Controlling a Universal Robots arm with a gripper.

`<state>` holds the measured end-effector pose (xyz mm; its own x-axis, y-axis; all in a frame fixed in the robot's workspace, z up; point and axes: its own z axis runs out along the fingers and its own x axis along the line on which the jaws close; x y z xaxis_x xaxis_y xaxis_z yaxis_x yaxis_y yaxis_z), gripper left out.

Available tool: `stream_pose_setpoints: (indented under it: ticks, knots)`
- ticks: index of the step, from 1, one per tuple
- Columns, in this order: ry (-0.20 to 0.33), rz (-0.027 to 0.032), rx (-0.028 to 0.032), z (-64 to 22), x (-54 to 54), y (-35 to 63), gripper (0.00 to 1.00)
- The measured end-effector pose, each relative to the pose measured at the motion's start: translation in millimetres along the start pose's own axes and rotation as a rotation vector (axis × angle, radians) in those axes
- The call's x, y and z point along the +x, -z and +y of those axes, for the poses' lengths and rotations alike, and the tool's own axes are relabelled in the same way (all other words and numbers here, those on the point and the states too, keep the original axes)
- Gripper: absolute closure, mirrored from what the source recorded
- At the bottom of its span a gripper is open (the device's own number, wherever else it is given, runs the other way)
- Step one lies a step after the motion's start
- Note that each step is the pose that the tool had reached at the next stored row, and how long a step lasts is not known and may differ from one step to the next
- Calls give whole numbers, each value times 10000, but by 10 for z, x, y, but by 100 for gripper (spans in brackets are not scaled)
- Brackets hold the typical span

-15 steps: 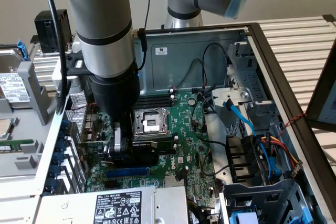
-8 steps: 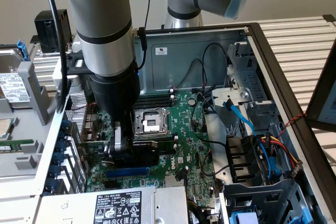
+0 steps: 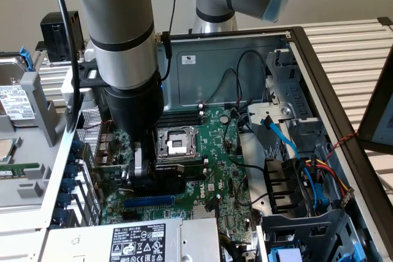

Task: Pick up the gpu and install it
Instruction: 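Insert the gpu into the slot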

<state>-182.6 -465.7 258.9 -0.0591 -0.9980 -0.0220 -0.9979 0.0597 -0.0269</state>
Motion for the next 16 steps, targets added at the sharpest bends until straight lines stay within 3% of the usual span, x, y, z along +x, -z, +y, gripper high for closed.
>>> stream_pose_setpoints:
  ticks: [16]
  knots:
    - [72, -1, -2, 4, -21, -13, 73]
